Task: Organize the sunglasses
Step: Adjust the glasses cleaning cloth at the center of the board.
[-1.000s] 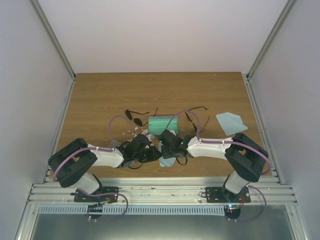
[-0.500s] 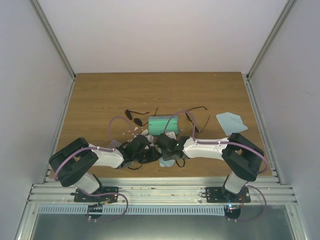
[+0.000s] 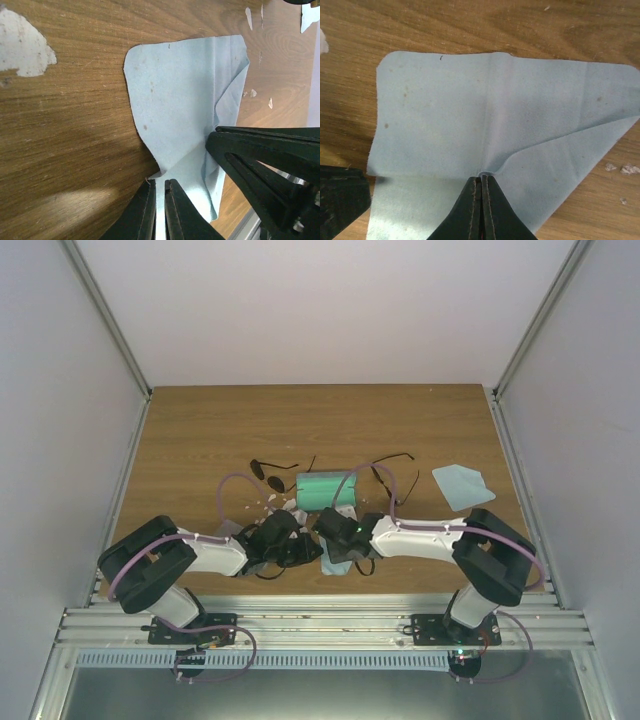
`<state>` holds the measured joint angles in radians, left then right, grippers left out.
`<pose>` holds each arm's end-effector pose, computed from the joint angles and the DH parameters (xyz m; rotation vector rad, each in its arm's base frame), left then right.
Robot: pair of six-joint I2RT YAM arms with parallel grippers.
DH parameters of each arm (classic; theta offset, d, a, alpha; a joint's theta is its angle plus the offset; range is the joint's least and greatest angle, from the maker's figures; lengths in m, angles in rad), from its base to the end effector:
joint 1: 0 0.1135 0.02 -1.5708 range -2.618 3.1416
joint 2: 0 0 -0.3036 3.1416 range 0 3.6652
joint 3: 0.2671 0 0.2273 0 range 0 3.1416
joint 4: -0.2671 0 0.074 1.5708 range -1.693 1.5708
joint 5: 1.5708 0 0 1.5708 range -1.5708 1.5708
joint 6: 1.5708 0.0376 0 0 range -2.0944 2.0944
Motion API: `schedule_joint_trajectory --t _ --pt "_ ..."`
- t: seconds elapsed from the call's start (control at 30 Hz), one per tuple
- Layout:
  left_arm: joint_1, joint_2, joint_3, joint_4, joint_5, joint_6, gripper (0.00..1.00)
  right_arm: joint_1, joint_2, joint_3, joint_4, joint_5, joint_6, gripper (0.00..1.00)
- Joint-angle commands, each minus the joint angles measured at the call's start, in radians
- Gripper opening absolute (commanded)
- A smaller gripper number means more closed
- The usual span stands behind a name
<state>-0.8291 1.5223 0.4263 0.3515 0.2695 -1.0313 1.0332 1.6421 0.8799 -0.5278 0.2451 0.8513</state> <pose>0.1547 -0.1837 0.1745 -0.1096 2.6257 -1.1346 0.1473 0.2292 0.2022 -0.2041 2.7705 0.1164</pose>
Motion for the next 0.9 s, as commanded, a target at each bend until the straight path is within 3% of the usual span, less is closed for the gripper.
schedule_joint_trajectory --t 0.0,0.43,0.87 --pt "0.005 -0.013 0.0 0.061 0.007 0.018 0.09 0.011 -0.06 -0.011 -0.035 0.02 0.032 0.01" --pt "0.005 0.022 0.055 0.109 0.058 0.076 0.12 0.011 -0.057 -0.041 -0.024 0.024 0.036 0.11" --pt "0.005 0.084 0.069 0.14 0.068 0.071 0.12 0.01 -0.062 -0.047 -0.025 0.022 0.046 0.01"
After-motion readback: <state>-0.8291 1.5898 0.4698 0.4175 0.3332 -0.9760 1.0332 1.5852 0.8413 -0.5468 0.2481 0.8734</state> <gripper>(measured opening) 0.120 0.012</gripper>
